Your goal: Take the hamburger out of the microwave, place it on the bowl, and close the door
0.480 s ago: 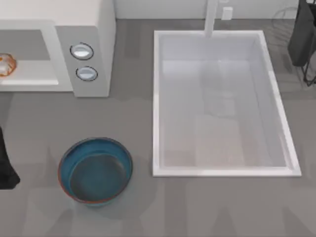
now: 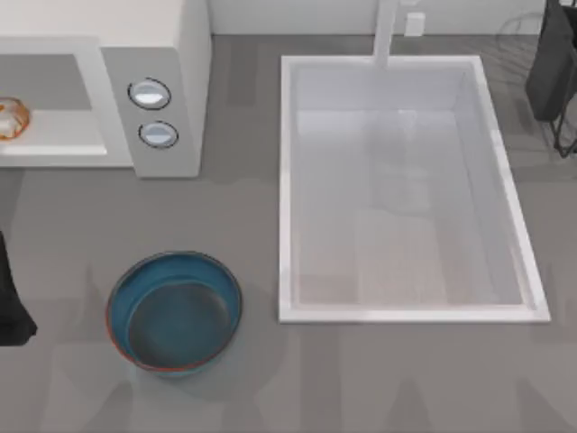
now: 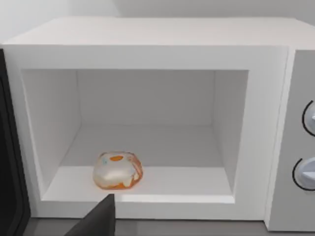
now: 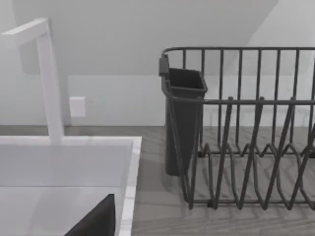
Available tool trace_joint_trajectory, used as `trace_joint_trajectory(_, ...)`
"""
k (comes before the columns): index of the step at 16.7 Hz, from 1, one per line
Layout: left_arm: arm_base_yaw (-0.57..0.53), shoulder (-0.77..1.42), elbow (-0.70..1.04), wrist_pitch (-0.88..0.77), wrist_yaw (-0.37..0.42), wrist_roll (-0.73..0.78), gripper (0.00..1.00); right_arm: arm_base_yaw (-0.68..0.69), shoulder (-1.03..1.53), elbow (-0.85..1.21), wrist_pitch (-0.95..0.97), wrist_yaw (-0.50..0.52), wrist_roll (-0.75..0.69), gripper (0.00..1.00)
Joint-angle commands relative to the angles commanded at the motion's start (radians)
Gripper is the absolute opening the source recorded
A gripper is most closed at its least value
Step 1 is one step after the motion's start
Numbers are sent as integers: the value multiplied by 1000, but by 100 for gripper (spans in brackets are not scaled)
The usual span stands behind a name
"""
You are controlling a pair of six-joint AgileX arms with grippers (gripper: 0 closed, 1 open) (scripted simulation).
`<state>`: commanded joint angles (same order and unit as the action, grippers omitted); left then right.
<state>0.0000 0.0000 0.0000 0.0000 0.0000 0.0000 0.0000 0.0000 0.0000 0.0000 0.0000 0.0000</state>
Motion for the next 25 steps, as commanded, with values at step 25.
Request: trace_joint_trajectory(25,34,416,172,183,39,15,100,0,0,0,0,0,0,100)
